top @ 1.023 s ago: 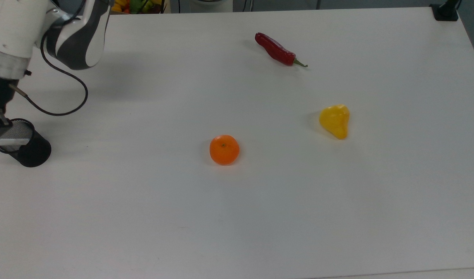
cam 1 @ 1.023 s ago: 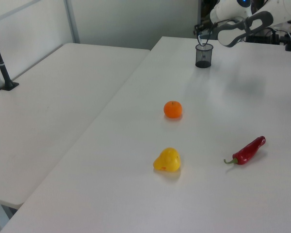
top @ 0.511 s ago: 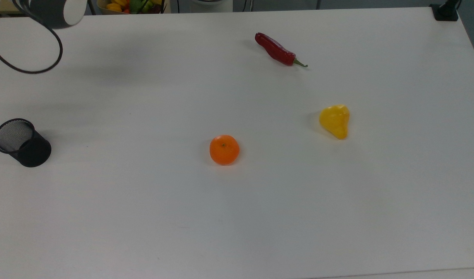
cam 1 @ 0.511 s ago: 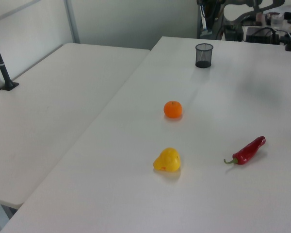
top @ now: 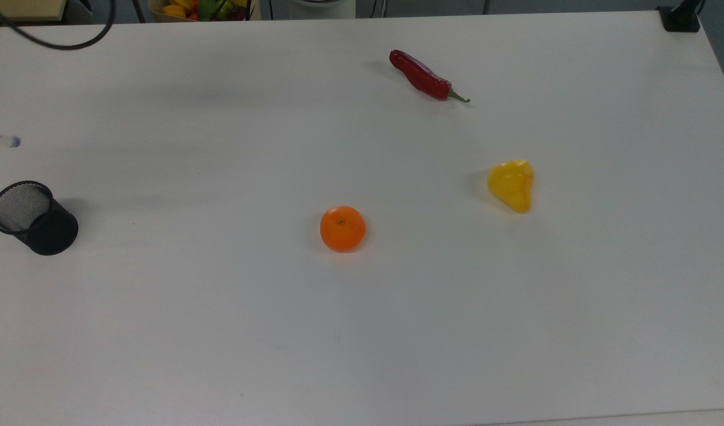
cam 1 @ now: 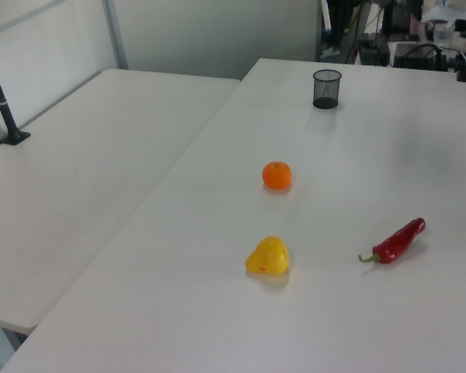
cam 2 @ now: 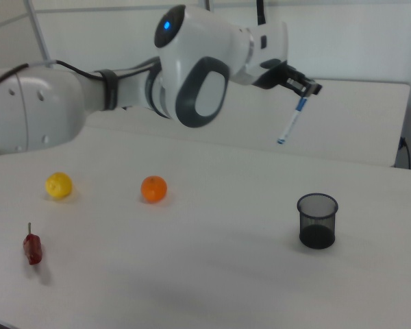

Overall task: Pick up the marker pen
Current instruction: 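Carry the marker across the table and lower it beside the orange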

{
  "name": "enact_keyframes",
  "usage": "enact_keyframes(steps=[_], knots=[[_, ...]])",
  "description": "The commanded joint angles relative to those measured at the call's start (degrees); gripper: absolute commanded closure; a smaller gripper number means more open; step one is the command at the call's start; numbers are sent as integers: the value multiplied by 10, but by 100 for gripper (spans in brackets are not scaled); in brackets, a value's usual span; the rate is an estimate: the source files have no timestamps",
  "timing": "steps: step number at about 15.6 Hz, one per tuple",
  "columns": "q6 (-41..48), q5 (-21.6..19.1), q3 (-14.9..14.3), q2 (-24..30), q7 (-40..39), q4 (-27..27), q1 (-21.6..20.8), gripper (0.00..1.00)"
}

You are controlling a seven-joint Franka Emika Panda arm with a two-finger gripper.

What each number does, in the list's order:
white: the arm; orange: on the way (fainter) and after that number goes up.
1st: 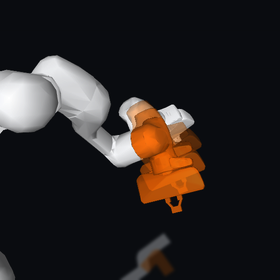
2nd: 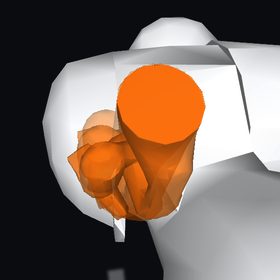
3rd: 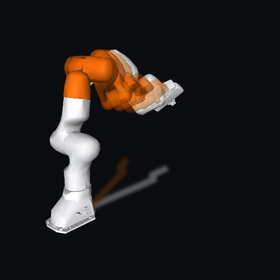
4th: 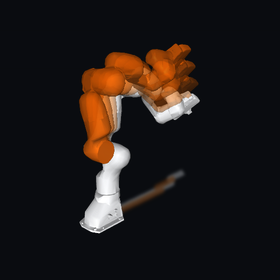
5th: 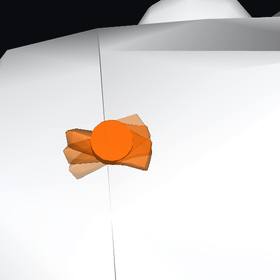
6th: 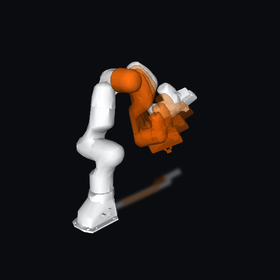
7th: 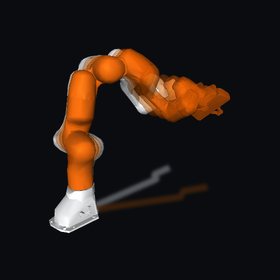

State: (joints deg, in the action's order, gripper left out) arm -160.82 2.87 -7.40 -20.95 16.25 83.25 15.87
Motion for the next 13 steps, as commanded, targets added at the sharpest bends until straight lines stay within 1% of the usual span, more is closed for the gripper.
enact_keyframes(steps=[1,3,5,8,11,12,13], knots=[[80,-20,-3,106,5,96,-48,100],[122,-21,-3,123,6,101,-67,100],[154,-25,-3,128,6,102,-87,100],[247,-29,-2,141,-14,107,-132,100],[294,-34,14,134,-19,116,-173,100],[302,-36,21,129,-19,116,-181,100],[309,-37,34,123,-20,118,-183,100]])
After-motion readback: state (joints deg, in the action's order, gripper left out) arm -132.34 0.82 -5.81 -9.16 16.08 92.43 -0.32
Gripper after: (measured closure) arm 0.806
